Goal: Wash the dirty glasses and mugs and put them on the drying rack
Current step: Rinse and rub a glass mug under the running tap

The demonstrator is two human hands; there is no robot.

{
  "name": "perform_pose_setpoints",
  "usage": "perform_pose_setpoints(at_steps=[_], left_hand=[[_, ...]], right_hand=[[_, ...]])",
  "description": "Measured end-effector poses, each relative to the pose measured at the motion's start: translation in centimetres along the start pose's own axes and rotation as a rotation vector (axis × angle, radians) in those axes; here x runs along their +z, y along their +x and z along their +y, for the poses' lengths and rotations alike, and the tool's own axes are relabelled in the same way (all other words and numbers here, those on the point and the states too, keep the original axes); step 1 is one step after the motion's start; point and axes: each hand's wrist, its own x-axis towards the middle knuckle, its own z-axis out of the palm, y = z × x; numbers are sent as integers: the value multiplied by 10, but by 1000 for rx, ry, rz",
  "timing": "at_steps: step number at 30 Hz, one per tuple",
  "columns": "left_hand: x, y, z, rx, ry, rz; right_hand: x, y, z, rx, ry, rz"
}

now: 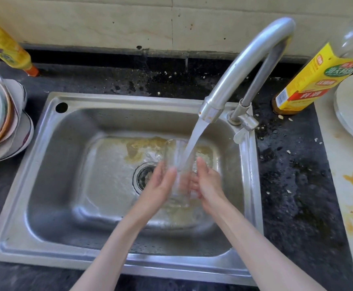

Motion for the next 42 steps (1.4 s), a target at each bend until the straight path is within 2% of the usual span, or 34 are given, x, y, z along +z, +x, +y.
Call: perform_pose_setpoints(at_steps=[3, 6, 9, 12, 16, 18, 20, 22, 26, 29, 32, 36, 39, 42], left_hand=[[-1, -8, -3, 11, 40, -49], [-12, 10, -6, -5, 90, 5], [-21, 25, -1, -53, -104, -33], [-21, 26, -1, -44, -273, -36], [-10, 15, -7, 62, -254, 95], [-12, 14, -12, 96, -295, 132], [-19, 14, -16, 106, -388, 111], [-27, 14, -17, 101, -416, 108], [-38, 15, -15, 105, -481, 164], [-35, 18, -14, 20, -571, 206], [-27, 18, -20, -52, -650, 224], [-25, 15, -25, -8, -557, 154], [-30, 12, -20, 54, -357, 75], [-28, 10, -14, 81, -182, 116]], right_hand=[[2, 5, 2, -12, -4, 49], [3, 2, 6, -99, -103, -22], [3, -3, 5, -174, -187, -112], [6, -4, 1, -210, -231, -118], [11, 0, 4, -295, -338, -32], [13, 1, -2, -225, -232, -102], [17, 0, -13, 7, -29, -235], [22, 0, -17, 123, 36, -310], [39, -7, -11, 37, 50, -251], [41, -19, -2, -75, 70, -197], [40, -27, 7, -95, 78, -134], [37, -18, -5, -11, -183, -97], [38, -3, -24, 89, -355, -115], [40, 0, -16, -8, -362, 4]])
